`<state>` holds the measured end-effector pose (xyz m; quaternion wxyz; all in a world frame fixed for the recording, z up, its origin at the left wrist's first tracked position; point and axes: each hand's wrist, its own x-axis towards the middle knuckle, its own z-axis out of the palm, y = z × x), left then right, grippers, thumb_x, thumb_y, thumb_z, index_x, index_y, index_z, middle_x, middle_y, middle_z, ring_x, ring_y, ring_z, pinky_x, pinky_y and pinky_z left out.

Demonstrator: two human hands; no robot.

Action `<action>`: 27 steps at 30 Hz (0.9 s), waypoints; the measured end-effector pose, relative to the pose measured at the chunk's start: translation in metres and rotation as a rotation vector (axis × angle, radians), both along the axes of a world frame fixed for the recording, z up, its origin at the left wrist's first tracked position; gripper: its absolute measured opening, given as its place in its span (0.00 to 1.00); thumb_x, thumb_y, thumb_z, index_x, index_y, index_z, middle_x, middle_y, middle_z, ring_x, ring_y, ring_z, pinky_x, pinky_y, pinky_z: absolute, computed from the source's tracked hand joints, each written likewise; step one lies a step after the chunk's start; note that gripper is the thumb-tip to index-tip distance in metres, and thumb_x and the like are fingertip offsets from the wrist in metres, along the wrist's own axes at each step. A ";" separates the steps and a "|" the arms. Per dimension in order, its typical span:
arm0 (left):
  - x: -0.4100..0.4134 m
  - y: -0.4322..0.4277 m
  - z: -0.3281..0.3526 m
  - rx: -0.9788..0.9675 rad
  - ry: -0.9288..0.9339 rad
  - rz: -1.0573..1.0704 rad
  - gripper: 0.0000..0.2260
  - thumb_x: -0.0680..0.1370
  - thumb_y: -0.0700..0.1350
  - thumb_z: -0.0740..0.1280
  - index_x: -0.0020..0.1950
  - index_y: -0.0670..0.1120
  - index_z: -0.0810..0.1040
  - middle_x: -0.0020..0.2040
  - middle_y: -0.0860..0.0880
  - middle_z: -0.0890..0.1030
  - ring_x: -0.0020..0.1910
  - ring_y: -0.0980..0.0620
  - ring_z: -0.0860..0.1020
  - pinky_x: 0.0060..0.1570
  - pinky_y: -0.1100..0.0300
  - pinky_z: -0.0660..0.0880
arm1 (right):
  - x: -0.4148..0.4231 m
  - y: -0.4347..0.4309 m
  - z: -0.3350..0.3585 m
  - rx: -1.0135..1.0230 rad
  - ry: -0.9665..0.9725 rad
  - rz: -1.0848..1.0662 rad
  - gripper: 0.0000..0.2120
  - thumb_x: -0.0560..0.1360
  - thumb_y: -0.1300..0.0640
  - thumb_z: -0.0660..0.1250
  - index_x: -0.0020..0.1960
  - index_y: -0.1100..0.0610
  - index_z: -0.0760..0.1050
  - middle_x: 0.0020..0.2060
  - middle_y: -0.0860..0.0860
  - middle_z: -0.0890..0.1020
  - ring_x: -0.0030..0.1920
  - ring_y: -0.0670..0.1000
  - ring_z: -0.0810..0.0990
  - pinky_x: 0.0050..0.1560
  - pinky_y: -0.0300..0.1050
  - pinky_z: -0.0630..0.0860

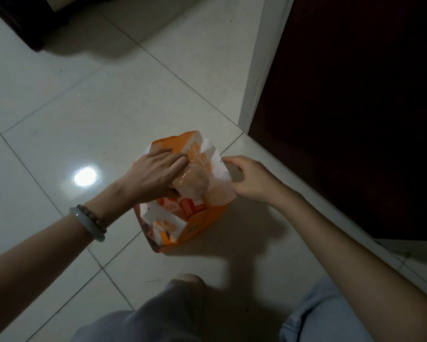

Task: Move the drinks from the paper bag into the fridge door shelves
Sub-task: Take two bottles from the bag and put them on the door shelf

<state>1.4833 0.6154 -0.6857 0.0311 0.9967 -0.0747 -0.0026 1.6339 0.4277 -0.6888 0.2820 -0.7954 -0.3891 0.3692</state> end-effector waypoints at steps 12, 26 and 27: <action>-0.001 -0.046 0.028 0.111 -0.452 -0.530 0.14 0.78 0.43 0.63 0.62 0.43 0.66 0.63 0.41 0.69 0.65 0.44 0.68 0.69 0.46 0.59 | 0.002 -0.005 0.027 0.009 0.921 -0.212 0.28 0.68 0.40 0.66 0.61 0.57 0.73 0.52 0.60 0.80 0.49 0.57 0.80 0.51 0.54 0.78; 0.020 -0.015 0.010 0.132 -0.325 -0.226 0.21 0.75 0.46 0.66 0.65 0.40 0.68 0.63 0.38 0.73 0.60 0.42 0.73 0.60 0.50 0.70 | 0.007 -0.023 0.028 0.200 0.315 -0.509 0.31 0.65 0.54 0.75 0.62 0.49 0.63 0.56 0.49 0.77 0.55 0.51 0.78 0.55 0.53 0.76; 0.024 -0.014 0.007 0.188 -0.224 -0.147 0.23 0.72 0.46 0.69 0.65 0.41 0.71 0.63 0.38 0.75 0.62 0.41 0.73 0.61 0.49 0.70 | 0.006 -0.027 0.030 0.231 0.266 -0.506 0.31 0.63 0.53 0.75 0.61 0.47 0.64 0.56 0.48 0.77 0.56 0.51 0.78 0.57 0.55 0.76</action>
